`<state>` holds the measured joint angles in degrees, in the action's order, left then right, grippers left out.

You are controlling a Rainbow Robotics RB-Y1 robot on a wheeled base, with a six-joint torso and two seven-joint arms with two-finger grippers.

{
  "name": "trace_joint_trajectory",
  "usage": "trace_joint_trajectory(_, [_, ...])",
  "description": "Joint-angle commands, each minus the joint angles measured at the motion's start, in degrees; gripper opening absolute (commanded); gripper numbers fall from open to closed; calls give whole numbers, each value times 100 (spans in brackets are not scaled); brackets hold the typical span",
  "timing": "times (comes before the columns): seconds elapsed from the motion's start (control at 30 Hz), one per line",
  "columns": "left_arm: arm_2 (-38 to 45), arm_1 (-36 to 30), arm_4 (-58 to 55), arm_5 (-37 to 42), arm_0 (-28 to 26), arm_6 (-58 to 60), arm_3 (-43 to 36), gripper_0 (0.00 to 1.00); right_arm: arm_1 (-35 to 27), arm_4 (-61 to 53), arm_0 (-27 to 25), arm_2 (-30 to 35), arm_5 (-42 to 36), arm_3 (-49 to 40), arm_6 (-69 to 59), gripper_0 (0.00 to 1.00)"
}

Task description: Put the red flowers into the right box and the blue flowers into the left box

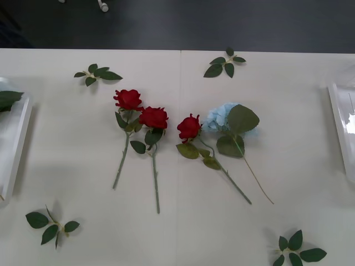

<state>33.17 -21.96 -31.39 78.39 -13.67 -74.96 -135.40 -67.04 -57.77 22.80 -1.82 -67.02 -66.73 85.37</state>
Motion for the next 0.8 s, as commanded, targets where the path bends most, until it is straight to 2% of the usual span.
trace_joint_trajectory(0.03, [401, -81, -69, -439, -83, 500, 190, 0, -99, 11, -39, -20, 294, 275, 744, 0])
trace_joint_trajectory(0.27, [805, -511, -165, -1028, 154, 491, 1218, 0, -37, 117, -48, -20, 417, 398, 1342, 0])
trace_joint_trajectory(0.53, [744, -1338, -288, -1670, 664, 447, 2818, 0, 183, 451, -48, -28, 611, 389, 1360, 0])
trace_joint_trajectory(0.77, [542, -1645, -332, -2127, 1024, 386, 3679, 0, 279, 618, -48, -28, 725, 389, 1360, 0])
trace_joint_trajectory(0.8, [515, -1680, -341, -2170, 1068, 368, 3793, 0, 279, 591, -48, -28, 734, 398, 1360, 13])
